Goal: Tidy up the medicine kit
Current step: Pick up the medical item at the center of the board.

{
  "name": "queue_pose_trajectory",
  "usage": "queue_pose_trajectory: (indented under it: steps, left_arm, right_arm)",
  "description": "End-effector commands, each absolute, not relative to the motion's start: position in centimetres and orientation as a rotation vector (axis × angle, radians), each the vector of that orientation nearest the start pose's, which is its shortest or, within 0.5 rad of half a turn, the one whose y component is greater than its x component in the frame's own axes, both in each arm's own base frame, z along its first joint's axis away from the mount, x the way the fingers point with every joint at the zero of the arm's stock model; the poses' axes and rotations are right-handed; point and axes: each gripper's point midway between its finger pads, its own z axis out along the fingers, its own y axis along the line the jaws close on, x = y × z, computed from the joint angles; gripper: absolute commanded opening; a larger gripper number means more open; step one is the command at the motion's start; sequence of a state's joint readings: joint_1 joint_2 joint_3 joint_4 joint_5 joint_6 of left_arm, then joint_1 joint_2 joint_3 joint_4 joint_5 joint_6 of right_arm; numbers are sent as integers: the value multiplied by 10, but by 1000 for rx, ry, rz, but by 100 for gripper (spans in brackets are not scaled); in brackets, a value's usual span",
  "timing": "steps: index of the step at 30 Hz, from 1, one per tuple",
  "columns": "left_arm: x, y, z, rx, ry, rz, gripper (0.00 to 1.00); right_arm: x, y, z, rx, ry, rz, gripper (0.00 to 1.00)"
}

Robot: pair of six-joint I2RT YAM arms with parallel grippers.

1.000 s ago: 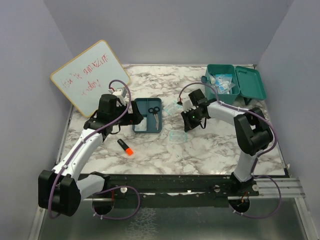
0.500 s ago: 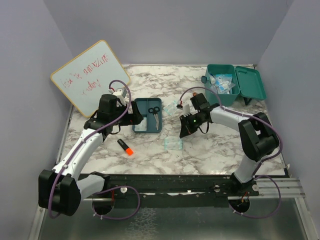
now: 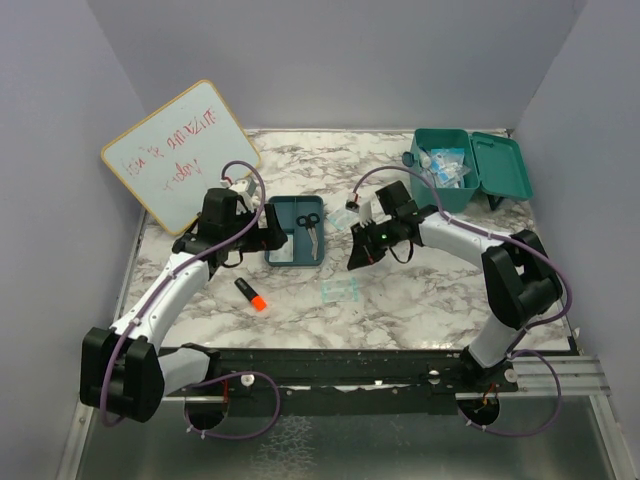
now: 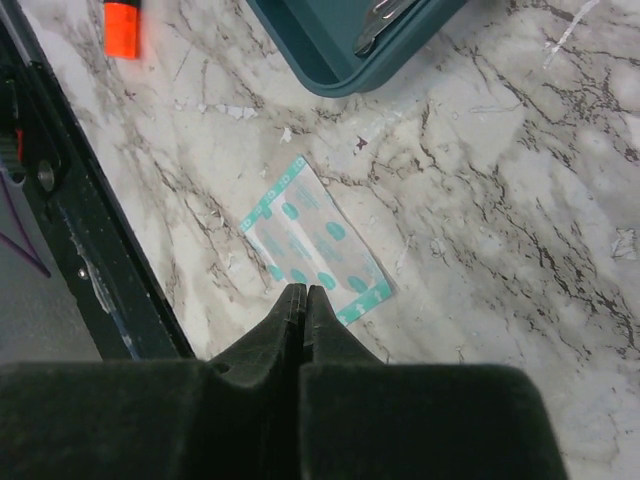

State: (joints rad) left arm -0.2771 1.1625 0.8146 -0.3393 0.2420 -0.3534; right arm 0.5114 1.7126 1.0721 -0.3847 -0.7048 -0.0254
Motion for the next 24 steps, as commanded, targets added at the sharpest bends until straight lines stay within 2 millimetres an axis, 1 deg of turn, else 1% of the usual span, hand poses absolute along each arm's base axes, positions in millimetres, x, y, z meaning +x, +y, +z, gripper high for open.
queue_pose_trajectory:
  steps: [1,4,6,10,12,14,15,17,20,21,24]
  left_arm:
    - [297,-145,140,40,2325,-608,98]
    - [291,-153,140,66,2329,-676,96]
    - [282,-164,140,90,2344,-769,91]
    - [260,-188,139,113,2398,-977,65]
    - [252,-198,140,122,2412,-1018,53]
    - [244,-210,142,146,2419,-1042,37]
    - [240,-215,143,159,2420,-1048,29]
    - [234,-226,143,177,2416,-1056,17]
    - [227,-237,136,180,2414,-1049,5]
    - [225,-241,133,183,2413,-1054,3]
    - [218,-255,120,195,2427,-1078,0]
  right_arm:
    - [280,273,81,-889,2394,968,7]
    - [279,269,72,-882,2432,938,19]
    - [278,268,71,-840,2459,940,23]
    - [278,269,71,-785,2480,950,32]
    - [277,272,72,-771,2479,972,37]
    - [276,274,71,-759,2480,996,41]
    - [275,275,69,-752,2486,1004,42]
    - [274,274,63,-734,2497,1013,45]
    - [273,275,55,-715,2507,1016,47]
    - [272,275,52,-714,2511,1022,47]
    - [270,275,45,-717,2529,1035,48]
